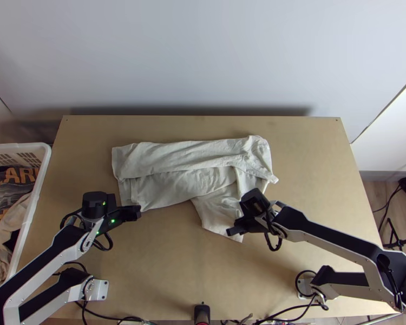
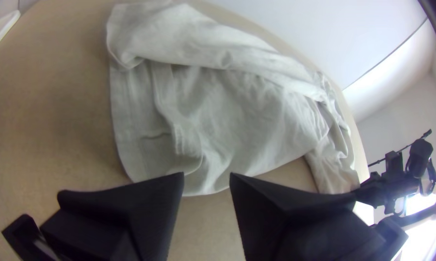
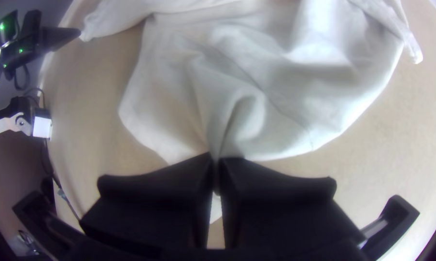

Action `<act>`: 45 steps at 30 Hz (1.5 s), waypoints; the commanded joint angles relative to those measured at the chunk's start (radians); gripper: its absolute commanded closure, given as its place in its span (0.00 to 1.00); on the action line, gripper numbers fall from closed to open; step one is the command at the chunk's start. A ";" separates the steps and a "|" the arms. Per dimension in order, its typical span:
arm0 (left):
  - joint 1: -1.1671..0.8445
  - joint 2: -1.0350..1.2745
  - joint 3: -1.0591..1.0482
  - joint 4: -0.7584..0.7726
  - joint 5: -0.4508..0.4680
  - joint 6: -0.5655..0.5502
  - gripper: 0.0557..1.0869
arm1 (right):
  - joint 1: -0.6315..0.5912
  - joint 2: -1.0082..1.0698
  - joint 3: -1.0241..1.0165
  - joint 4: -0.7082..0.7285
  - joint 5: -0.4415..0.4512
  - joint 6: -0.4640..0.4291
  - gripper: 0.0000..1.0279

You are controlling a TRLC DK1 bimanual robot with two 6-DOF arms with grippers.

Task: Fold the t-shirt

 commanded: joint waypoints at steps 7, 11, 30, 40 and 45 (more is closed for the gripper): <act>0.001 0.052 0.000 0.059 -0.020 0.038 0.42 | -0.008 -0.001 0.002 -0.006 -0.001 -0.002 0.93; 0.010 0.052 0.020 0.052 -0.024 0.048 0.42 | -0.008 -0.001 0.001 -0.008 -0.001 -0.002 0.93; -0.030 0.089 -0.006 0.071 -0.084 0.157 0.30 | -0.033 0.007 0.013 -0.009 -0.001 0.000 0.93; 0.024 0.146 0.078 0.008 -0.156 0.105 0.97 | -0.056 -0.010 0.010 -0.012 -0.001 0.000 0.93; 0.113 -0.004 0.132 -0.109 -0.067 0.047 0.97 | -0.093 -0.070 0.010 -0.034 -0.002 -0.015 0.94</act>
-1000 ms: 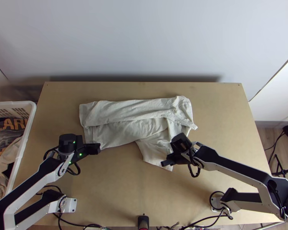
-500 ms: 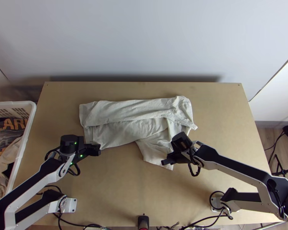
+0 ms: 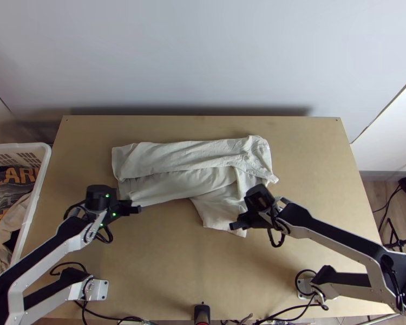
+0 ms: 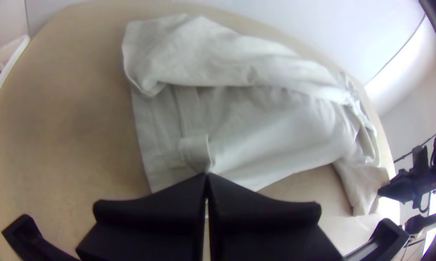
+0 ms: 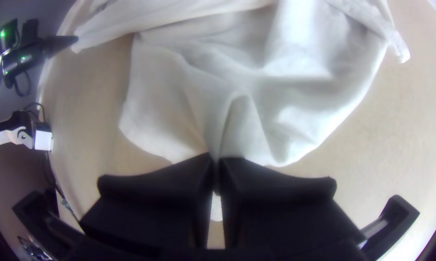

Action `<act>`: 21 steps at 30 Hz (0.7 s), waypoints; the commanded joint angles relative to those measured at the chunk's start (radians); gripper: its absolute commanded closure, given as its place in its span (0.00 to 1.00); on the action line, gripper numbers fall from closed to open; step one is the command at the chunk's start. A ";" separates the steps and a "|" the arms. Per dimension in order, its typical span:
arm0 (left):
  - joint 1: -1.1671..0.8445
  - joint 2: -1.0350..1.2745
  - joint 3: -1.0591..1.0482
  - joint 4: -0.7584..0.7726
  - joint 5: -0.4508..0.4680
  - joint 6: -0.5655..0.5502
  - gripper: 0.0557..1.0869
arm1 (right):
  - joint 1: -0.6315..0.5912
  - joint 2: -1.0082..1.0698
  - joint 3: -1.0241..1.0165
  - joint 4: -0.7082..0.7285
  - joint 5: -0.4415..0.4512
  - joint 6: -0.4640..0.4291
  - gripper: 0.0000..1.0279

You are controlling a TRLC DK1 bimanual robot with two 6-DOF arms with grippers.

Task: Fold the t-shirt

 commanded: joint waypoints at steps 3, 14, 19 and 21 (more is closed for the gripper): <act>0.135 -0.156 0.098 -0.132 0.104 -0.098 0.97 | -0.049 -0.057 0.030 -0.023 0.000 -0.022 0.94; 0.150 -0.074 0.208 -0.099 0.111 -0.234 0.97 | -0.153 -0.031 0.241 -0.015 0.000 -0.034 0.94; 0.181 0.024 0.277 -0.089 0.111 -0.266 0.97 | -0.188 0.018 0.335 -0.003 0.000 -0.034 0.94; 0.213 0.076 0.309 -0.088 0.124 -0.271 0.97 | -0.201 0.046 0.359 0.015 0.006 -0.031 0.94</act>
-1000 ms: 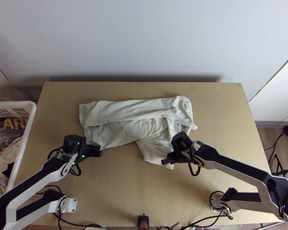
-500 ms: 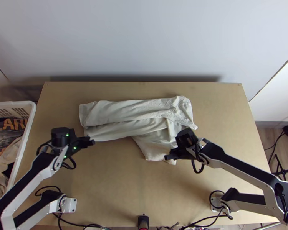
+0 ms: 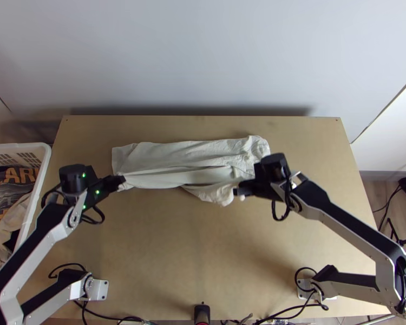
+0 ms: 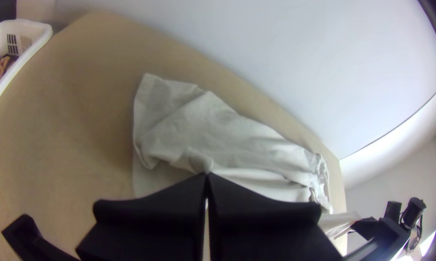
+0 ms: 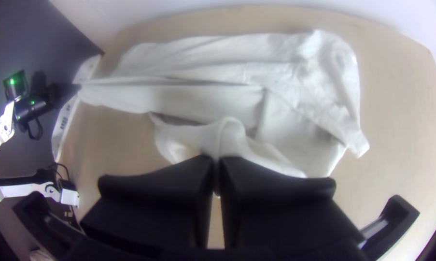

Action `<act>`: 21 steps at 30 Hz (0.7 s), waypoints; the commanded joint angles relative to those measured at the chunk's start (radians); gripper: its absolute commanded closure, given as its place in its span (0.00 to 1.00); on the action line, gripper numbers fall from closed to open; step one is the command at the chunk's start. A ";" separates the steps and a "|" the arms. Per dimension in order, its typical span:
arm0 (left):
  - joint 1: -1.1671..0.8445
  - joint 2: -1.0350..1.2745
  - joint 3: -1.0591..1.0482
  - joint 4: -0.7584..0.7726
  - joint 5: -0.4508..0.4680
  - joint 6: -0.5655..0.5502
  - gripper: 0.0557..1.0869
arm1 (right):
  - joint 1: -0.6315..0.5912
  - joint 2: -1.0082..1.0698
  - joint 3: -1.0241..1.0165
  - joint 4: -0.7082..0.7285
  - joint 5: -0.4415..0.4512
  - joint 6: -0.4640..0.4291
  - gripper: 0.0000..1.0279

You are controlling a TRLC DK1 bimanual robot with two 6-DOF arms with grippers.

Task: Fold the t-shirt

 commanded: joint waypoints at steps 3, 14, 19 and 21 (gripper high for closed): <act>0.091 0.172 0.133 0.009 0.035 -0.041 0.97 | -0.074 0.095 0.140 0.053 0.020 0.000 0.94; 0.158 0.393 0.297 -0.009 0.060 -0.041 0.97 | -0.150 0.234 0.258 0.121 0.066 0.012 0.94; 0.158 0.464 0.323 -0.017 0.077 -0.035 0.97 | -0.190 0.277 0.285 0.127 0.082 0.034 0.94; 0.158 0.496 0.342 -0.046 0.077 -0.023 0.97 | -0.205 0.293 0.283 0.130 0.101 0.045 0.95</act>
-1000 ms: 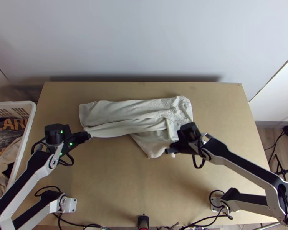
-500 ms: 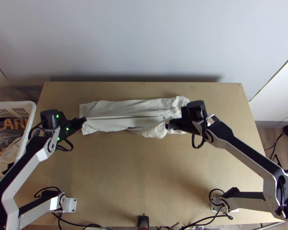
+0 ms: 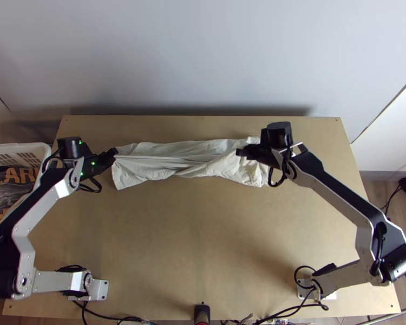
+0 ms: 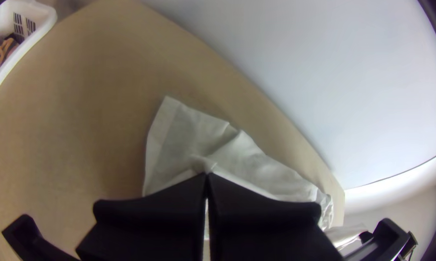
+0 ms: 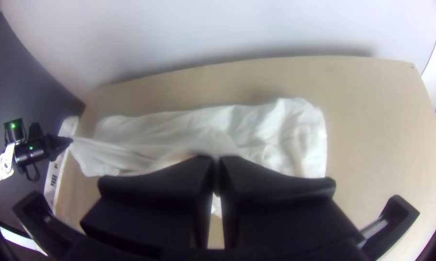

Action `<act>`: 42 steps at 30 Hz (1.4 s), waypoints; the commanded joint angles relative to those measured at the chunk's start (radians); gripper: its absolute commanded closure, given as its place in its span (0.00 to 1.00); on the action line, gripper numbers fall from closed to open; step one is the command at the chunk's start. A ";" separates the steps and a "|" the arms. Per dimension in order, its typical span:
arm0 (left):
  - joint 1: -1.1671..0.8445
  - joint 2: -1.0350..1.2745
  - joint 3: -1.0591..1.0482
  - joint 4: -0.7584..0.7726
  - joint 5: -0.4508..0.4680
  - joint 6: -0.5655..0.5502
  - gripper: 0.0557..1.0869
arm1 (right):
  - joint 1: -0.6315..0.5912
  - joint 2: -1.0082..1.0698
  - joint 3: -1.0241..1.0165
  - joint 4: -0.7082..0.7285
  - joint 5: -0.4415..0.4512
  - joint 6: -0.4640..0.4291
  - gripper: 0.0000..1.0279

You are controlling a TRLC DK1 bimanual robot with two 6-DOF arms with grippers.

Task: Fold the t-shirt

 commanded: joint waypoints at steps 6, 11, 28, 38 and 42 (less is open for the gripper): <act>0.035 0.167 0.102 -0.131 0.011 0.053 0.97 | -0.095 0.090 -0.024 0.072 0.104 0.034 0.95; 0.047 0.187 0.103 -0.174 0.011 0.077 0.97 | -0.129 0.153 -0.029 0.080 0.142 0.043 0.95; 0.060 0.218 0.102 -0.257 0.011 0.115 0.97 | -0.123 0.226 -0.087 0.083 0.207 0.073 0.95; 0.075 0.245 0.151 -0.318 0.040 0.145 0.42 | -0.103 0.231 -0.089 0.010 0.188 0.066 0.07; 0.078 0.233 0.177 -0.376 0.040 0.154 0.08 | -0.068 0.179 -0.107 -0.043 0.162 0.050 0.04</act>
